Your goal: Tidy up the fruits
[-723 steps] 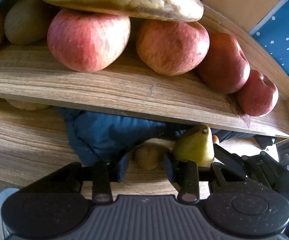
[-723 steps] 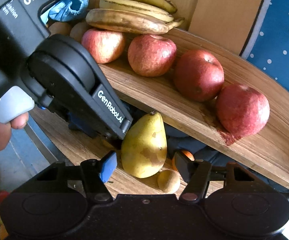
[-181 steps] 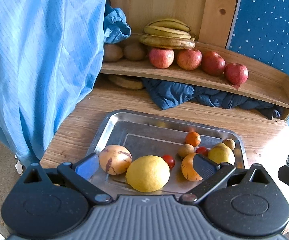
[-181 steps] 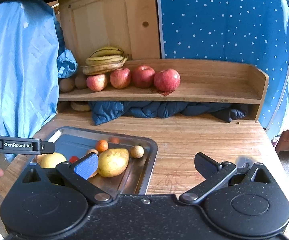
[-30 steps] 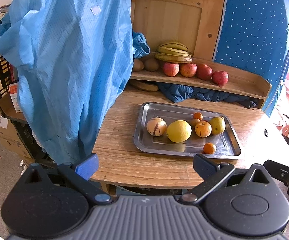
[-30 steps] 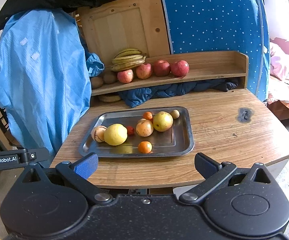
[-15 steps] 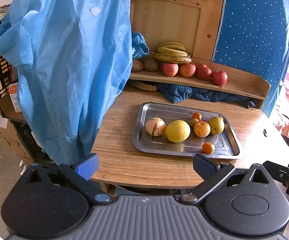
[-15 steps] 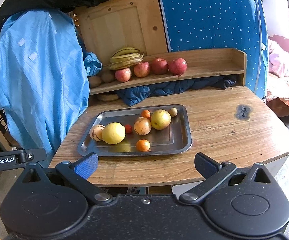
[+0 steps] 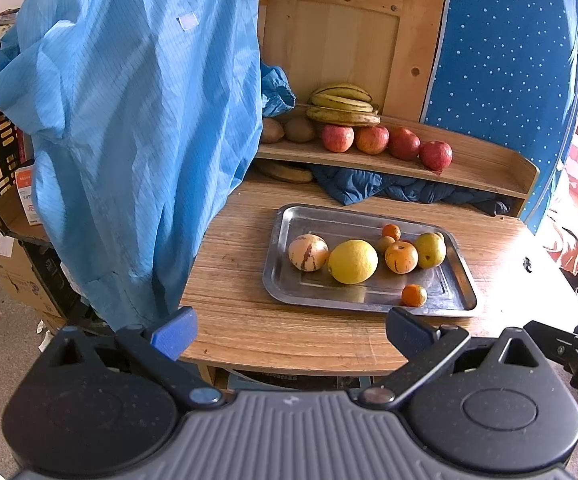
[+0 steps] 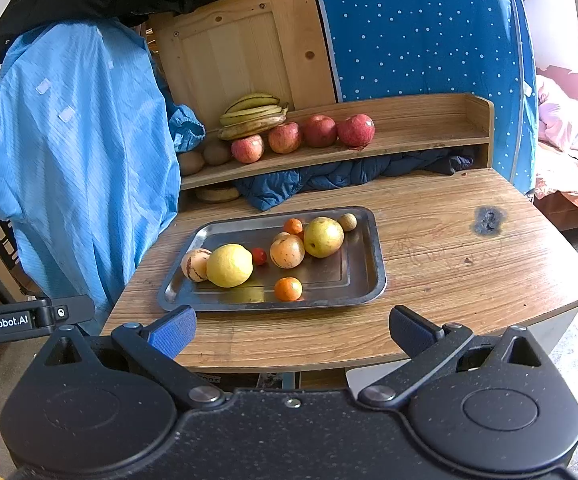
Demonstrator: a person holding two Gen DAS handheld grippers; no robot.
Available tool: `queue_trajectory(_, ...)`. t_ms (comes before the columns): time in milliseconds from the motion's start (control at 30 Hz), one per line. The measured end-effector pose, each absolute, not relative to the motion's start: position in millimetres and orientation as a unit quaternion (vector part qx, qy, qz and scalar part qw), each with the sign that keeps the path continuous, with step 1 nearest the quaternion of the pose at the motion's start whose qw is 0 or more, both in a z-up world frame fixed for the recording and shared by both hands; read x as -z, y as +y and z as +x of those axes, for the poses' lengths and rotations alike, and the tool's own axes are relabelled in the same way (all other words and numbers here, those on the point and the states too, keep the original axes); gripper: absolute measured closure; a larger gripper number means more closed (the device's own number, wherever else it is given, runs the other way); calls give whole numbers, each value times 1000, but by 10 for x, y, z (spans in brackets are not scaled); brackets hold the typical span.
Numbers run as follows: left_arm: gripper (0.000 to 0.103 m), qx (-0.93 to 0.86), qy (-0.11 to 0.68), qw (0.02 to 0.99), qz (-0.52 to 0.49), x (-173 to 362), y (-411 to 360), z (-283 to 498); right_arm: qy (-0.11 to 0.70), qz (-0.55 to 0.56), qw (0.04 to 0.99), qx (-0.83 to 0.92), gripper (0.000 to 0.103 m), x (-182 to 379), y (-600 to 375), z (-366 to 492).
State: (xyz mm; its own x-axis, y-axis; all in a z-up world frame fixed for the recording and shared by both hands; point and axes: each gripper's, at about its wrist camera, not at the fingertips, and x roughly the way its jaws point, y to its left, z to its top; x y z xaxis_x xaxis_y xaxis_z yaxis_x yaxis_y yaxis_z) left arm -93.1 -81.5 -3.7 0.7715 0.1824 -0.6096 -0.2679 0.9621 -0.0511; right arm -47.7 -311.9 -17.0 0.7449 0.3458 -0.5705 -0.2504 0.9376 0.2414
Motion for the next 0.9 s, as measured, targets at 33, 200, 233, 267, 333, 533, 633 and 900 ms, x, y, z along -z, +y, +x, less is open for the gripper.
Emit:
queue_trajectory(33, 1, -120, 316, 939, -68, 39, -815, -931, 319, 75, 931, -160, 1, 169, -3121, -478)
queue_trajectory(200, 1, -118, 313, 940, -65, 39, -830, -933, 319, 75, 931, -159, 1, 167, -3117, -480)
queue_trajectory(233, 1, -117, 313, 940, -65, 41, -830, -931, 319, 74, 931, -160, 1, 166, -3118, -480)
queue_trajectory(267, 1, -117, 314, 940, -65, 43, -827, -928, 319, 75, 931, -160, 1, 165, -3119, -478)
queue_trajectory(333, 1, -117, 314, 940, -65, 44, -826, -927, 318, 75, 931, -160, 1, 163, -3120, -482)
queue_trajectory(533, 1, -113, 315, 940, -65, 45, -812, -913, 320, 79, 931, -155, 1, 177, -3119, -489)
queue_trajectory(633, 1, -109, 316, 940, -64, 50, -809, -905, 321, 80, 931, -154, 1, 179, -3103, -489)
queue_trajectory(900, 1, -103, 324, 938, -64, 70, -803, -862, 324, 81, 930, -151, 1, 187, -3071, -474)
